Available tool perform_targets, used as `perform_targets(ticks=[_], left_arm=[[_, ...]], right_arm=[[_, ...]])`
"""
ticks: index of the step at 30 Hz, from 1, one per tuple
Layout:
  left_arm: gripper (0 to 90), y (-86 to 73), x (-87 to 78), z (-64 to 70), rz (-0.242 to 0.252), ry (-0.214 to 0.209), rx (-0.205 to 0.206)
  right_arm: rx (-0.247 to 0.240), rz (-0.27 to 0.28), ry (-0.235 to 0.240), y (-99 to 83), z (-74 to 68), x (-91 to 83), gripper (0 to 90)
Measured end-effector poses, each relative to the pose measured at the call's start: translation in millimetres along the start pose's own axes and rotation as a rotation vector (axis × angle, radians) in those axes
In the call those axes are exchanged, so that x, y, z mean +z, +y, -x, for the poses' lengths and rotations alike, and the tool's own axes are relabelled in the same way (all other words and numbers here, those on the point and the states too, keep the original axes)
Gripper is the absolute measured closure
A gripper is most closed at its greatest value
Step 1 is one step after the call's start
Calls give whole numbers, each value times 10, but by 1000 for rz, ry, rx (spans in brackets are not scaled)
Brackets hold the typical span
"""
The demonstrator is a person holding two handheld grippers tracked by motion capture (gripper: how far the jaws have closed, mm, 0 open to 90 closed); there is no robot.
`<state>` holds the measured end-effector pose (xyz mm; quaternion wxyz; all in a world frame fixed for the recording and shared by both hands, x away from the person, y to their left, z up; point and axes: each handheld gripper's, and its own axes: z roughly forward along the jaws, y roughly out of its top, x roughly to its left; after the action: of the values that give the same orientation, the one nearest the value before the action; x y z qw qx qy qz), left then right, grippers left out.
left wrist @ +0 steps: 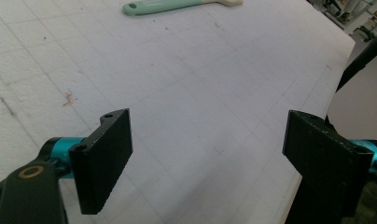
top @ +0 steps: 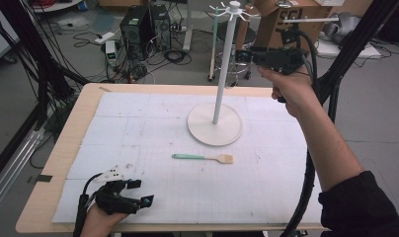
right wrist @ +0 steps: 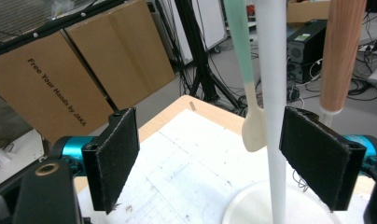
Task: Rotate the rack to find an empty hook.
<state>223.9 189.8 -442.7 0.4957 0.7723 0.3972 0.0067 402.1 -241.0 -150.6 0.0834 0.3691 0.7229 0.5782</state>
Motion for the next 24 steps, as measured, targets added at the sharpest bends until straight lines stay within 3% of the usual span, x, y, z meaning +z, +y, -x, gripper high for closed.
perform_targets(ticks=[5,24], left_arm=[[165,2,5,4,0,0,0],[165,12,-2,55,0,12,18]], right_arm=[[2,-20,32,-214,4,15,177],[36,-95,70,-900,58,29,177]])
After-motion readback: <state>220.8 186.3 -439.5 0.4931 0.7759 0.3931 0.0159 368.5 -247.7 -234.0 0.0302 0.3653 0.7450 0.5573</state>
